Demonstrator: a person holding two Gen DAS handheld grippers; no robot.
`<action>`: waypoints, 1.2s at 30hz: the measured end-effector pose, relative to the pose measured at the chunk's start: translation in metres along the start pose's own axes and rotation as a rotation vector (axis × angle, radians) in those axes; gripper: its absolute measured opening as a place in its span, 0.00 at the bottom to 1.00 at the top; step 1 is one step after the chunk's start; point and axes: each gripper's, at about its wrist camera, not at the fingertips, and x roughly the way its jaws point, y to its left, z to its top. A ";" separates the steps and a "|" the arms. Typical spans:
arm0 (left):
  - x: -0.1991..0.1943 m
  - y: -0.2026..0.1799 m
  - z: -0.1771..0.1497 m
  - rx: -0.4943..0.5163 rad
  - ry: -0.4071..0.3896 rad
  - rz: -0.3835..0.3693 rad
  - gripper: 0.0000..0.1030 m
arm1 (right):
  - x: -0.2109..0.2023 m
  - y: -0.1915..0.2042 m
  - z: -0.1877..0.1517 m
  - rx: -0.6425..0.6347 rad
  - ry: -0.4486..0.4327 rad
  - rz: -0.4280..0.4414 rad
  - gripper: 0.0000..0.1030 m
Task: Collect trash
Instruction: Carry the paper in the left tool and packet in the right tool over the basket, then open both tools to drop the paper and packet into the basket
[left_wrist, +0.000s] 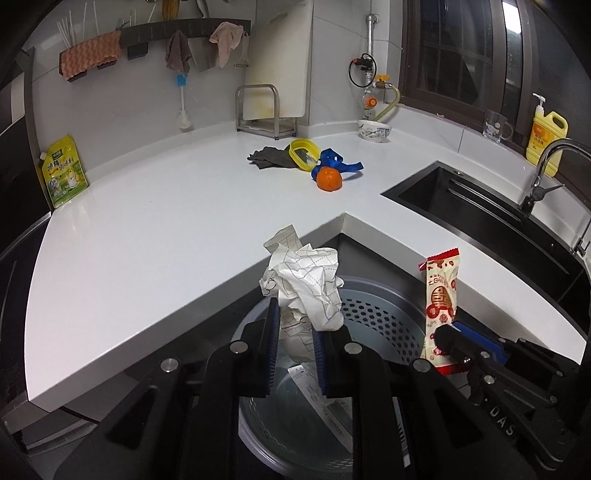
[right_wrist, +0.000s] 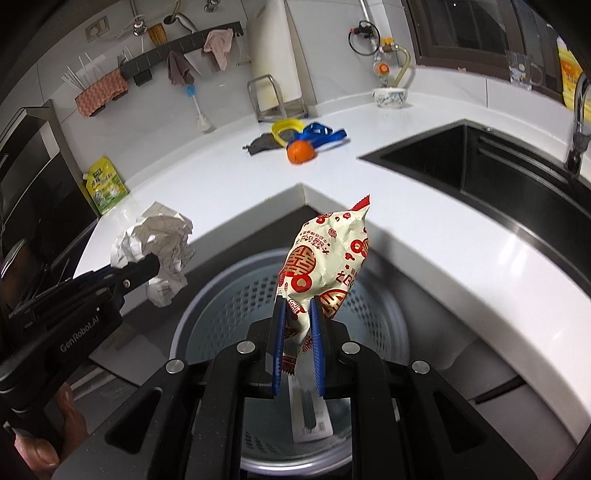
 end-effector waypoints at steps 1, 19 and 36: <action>0.001 0.000 -0.002 0.001 0.003 -0.001 0.17 | 0.001 -0.001 -0.003 0.004 0.006 0.000 0.13; 0.020 0.001 -0.029 -0.015 0.083 0.002 0.49 | 0.025 -0.014 -0.019 0.069 0.076 -0.001 0.18; 0.013 0.004 -0.027 -0.028 0.059 0.041 0.67 | 0.014 -0.023 -0.021 0.086 0.046 -0.010 0.38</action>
